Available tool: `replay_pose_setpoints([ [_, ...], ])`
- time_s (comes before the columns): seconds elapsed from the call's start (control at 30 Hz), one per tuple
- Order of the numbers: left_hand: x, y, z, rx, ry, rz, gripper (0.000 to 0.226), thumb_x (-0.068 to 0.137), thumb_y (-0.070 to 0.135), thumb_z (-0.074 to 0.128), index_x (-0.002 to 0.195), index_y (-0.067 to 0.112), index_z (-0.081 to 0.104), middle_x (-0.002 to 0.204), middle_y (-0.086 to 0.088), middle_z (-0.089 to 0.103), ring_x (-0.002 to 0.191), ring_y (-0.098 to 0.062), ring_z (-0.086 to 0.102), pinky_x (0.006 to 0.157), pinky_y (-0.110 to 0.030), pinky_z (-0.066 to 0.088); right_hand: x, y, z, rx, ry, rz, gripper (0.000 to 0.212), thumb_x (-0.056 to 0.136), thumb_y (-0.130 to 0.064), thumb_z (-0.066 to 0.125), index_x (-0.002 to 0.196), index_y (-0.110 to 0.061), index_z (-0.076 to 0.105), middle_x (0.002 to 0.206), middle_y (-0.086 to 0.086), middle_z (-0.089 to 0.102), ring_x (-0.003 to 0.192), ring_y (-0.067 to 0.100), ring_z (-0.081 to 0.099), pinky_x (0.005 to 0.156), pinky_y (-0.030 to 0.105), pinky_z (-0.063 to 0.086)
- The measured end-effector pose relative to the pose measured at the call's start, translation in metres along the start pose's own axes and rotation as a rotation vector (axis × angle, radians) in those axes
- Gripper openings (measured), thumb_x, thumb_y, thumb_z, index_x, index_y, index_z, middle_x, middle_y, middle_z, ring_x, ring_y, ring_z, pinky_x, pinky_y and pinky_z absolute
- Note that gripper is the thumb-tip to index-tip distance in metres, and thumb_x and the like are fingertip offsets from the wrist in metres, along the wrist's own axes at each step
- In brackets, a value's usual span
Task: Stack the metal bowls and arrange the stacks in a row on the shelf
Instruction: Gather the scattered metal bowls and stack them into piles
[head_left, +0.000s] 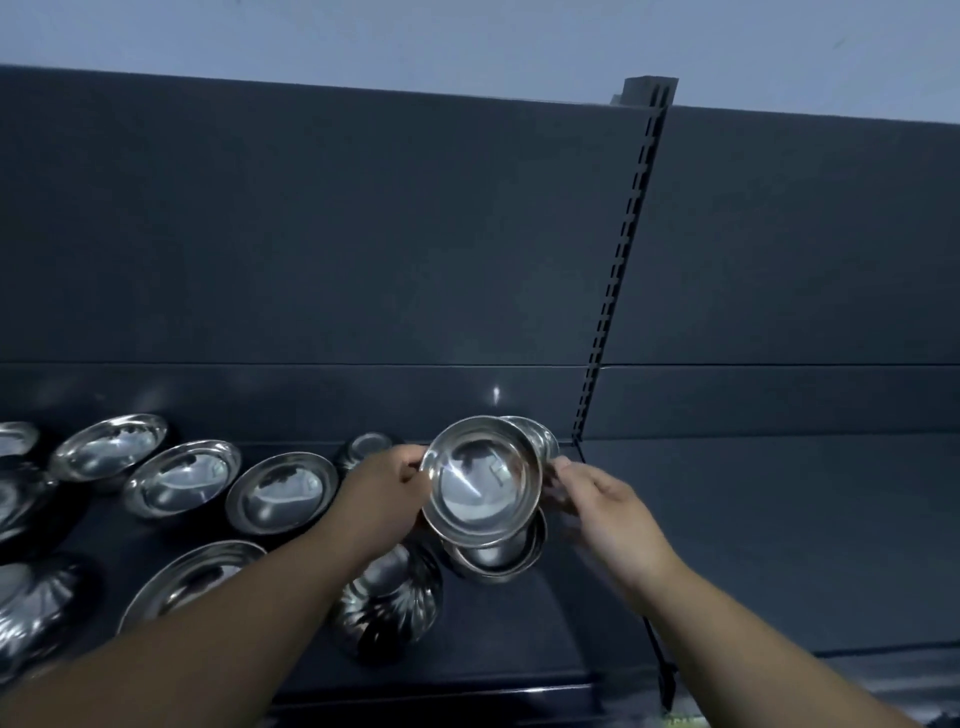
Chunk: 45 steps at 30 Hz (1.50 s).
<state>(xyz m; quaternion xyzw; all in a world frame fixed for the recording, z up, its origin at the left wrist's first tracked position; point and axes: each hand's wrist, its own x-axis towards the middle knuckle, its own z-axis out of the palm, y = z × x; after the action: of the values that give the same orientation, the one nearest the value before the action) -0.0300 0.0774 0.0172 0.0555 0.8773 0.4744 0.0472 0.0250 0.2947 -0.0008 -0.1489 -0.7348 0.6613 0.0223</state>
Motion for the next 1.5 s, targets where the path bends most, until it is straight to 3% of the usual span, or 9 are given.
replay_pose_setpoints([
  [0.1,0.0,-0.005,-0.009,0.083,0.056,-0.026,0.026,0.091,0.024,0.058,0.115,0.024,0.068,0.093,0.008,0.073,0.08,-0.006,0.066,0.065,-0.019,0.048,0.018,0.011,-0.011,-0.161,0.169,0.043,0.015,0.089,-0.031,0.067,0.099,-0.021,0.072,0.093,-0.008,0.073,0.095,0.015,0.067,0.088,0.034,0.052],
  [0.17,0.001,-0.006,-0.012,0.157,0.073,-0.029,0.027,0.09,0.025,0.059,0.116,0.021,0.068,0.099,0.004,0.072,0.081,-0.009,0.065,0.065,-0.019,0.045,0.031,0.014,-0.016,-0.248,0.156,0.105,0.023,0.089,-0.028,0.069,0.109,-0.017,0.067,0.099,-0.006,0.07,0.092,0.015,0.065,0.085,0.032,0.051],
  [0.33,0.005,-0.007,-0.01,0.226,0.083,-0.052,0.023,0.09,0.026,0.061,0.109,0.017,0.07,0.091,0.0,0.071,0.081,-0.015,0.065,0.076,-0.024,0.048,0.067,0.025,-0.007,-0.236,0.104,0.19,0.041,0.085,-0.029,0.072,0.122,-0.018,0.058,0.116,0.004,0.067,0.101,0.021,0.065,0.094,0.041,0.055],
  [0.43,0.007,-0.009,-0.007,0.207,0.068,-0.084,0.022,0.088,0.027,0.061,0.106,0.018,0.071,0.093,0.001,0.073,0.087,-0.017,0.068,0.084,-0.034,0.055,0.09,0.03,-0.001,-0.143,0.092,0.262,0.017,0.09,-0.025,0.067,0.101,-0.016,0.058,0.106,0.009,0.069,0.092,0.026,0.068,0.085,0.044,0.059],
  [0.6,0.014,-0.014,-0.003,0.232,0.016,-0.097,0.02,0.084,0.031,0.06,0.096,0.023,0.073,0.084,0.007,0.074,0.079,-0.011,0.069,0.079,-0.034,0.057,0.119,0.041,0.009,-0.03,0.074,0.373,0.021,0.09,-0.014,0.063,0.106,0.0,0.065,0.096,0.018,0.074,0.078,0.029,0.073,0.057,0.03,0.057],
  [0.87,0.022,-0.013,0.007,0.279,-0.085,-0.074,0.021,0.083,0.027,0.061,0.098,0.019,0.074,0.092,0.003,0.074,0.086,-0.013,0.068,0.084,-0.036,0.055,0.121,0.032,-0.004,0.108,0.174,0.313,0.017,0.09,-0.007,0.059,0.104,0.0,0.064,0.093,0.019,0.073,0.075,0.028,0.072,0.065,0.033,0.058],
  [1.0,0.027,-0.013,0.011,0.343,-0.108,-0.044,0.023,0.083,0.029,0.063,0.102,0.023,0.074,0.096,0.007,0.073,0.091,-0.009,0.066,0.083,-0.026,0.051,0.107,0.024,-0.019,0.22,0.212,0.238,0.02,0.092,-0.007,0.056,0.11,-0.003,0.062,0.1,0.02,0.073,0.082,0.028,0.074,0.067,0.031,0.059],
  [1.17,0.031,-0.015,0.017,0.376,-0.119,-0.034,0.03,0.083,0.029,0.063,0.111,0.022,0.07,0.106,0.006,0.072,0.099,-0.01,0.064,0.086,-0.022,0.048,0.077,0.012,-0.027,0.323,0.161,0.194,0.02,0.091,-0.002,0.057,0.11,0.001,0.062,0.087,0.019,0.072,0.065,0.022,0.065,0.066,0.031,0.057],
  [1.5,0.037,-0.024,0.022,0.242,-0.087,-0.093,0.019,0.083,0.027,0.065,0.1,0.023,0.075,0.092,0.006,0.074,0.086,-0.01,0.068,0.083,-0.026,0.054,0.031,0.006,-0.02,0.07,-0.044,0.204,0.017,0.091,-0.009,0.058,0.102,-0.006,0.07,0.07,0.01,0.067,0.058,0.018,0.058,0.061,0.032,0.053],
])
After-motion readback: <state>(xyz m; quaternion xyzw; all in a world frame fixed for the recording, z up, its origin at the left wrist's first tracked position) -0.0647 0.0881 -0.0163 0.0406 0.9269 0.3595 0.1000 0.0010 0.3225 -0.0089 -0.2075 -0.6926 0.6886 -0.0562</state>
